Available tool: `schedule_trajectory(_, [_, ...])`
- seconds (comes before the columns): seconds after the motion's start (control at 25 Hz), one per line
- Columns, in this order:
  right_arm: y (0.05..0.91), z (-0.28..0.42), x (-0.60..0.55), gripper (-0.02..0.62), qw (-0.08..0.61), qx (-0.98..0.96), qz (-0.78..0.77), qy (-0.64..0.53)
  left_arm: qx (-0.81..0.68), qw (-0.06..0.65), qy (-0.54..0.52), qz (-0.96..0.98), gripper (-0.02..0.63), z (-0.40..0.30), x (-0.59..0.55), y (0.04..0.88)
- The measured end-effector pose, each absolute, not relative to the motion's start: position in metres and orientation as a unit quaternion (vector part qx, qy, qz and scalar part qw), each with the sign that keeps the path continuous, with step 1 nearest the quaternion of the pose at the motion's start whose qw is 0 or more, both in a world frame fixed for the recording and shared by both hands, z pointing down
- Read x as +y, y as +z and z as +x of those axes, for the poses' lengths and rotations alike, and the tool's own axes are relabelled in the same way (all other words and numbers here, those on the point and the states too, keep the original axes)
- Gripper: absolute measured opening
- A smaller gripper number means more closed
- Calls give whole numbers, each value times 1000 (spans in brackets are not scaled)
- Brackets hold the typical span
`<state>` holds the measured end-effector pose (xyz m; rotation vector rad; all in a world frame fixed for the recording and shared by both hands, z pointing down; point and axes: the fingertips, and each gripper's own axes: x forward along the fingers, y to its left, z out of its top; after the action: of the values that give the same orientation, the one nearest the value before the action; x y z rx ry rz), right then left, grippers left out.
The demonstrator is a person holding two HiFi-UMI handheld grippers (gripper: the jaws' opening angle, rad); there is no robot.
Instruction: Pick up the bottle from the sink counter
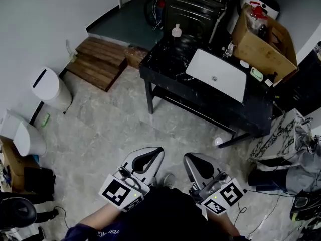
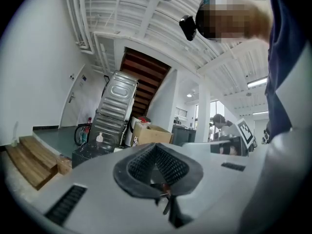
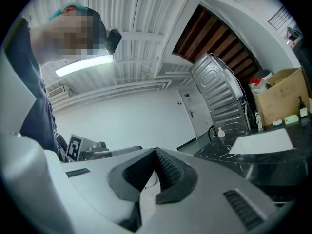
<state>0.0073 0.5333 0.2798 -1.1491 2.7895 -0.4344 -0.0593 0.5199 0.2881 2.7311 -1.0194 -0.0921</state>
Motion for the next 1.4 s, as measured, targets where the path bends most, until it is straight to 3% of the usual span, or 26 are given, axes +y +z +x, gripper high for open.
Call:
schedule_trajectory(0.56, [305, 70, 536, 26, 46, 922, -353, -154, -365, 68, -25, 928, 7, -14, 518, 289])
schedule_trajectory(1.4, [312, 62, 456, 26, 41, 925, -337, -168, -356, 93, -33, 929, 6, -25, 435, 308])
